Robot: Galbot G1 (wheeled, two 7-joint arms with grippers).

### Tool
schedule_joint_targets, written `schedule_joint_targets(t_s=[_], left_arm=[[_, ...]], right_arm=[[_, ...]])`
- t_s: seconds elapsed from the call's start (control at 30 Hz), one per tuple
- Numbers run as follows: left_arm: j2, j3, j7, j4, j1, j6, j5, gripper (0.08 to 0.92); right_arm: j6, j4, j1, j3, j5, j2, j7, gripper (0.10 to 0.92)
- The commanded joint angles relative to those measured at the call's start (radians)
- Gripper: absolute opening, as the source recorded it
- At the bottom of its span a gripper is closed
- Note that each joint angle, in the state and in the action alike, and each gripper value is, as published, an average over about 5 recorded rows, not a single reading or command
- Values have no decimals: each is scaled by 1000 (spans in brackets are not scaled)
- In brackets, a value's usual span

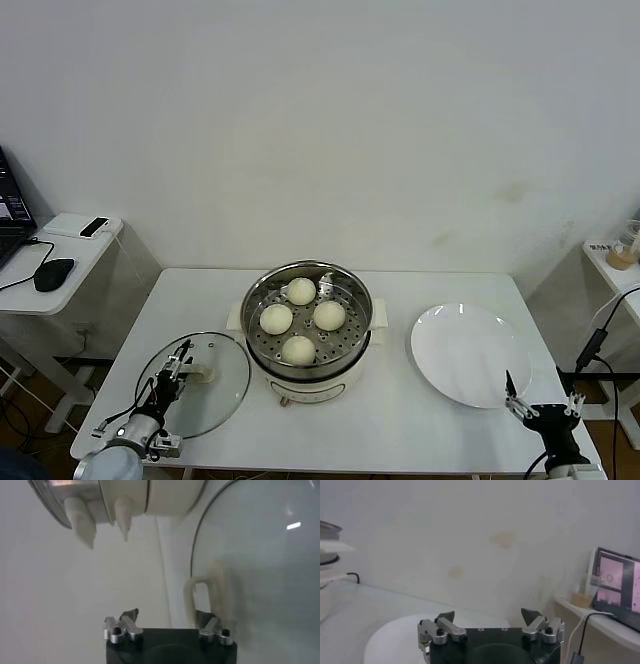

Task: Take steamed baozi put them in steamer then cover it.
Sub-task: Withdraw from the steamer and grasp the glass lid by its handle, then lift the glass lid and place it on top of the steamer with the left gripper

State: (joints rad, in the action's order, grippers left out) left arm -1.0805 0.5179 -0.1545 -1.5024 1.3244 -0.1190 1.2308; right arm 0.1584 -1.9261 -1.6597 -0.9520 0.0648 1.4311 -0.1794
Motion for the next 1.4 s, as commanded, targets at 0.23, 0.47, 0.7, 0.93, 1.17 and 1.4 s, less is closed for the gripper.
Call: schedule_joint_targets(t_s=[0.23,0.47,0.7,0.93,1.17,1.4], left_arm=[[-4,9,-16,11,21,-21,-40,377],[-13,48,-98,-33,55,-57,-55,178],[-27,118,-134,-151,117,-6,-81,138],[-33,198,-100,-297,174,71,-55,138],[-6,268,-7,-365,174,115,-32,138],[69,279,105,-415,145,155,-102,138]], right_arm=[[1,-3,2,8,-1,1,1,823],[-1,-14,5,20,-6,2,1,823],[-3,-35,3,24,-10,1,1,823],[-1,-53,-5,26,-11,-3,0,823],[-2,-71,-12,28,-11,-10,-1,823],[-5,-86,-16,35,-13,-16,-5,823]])
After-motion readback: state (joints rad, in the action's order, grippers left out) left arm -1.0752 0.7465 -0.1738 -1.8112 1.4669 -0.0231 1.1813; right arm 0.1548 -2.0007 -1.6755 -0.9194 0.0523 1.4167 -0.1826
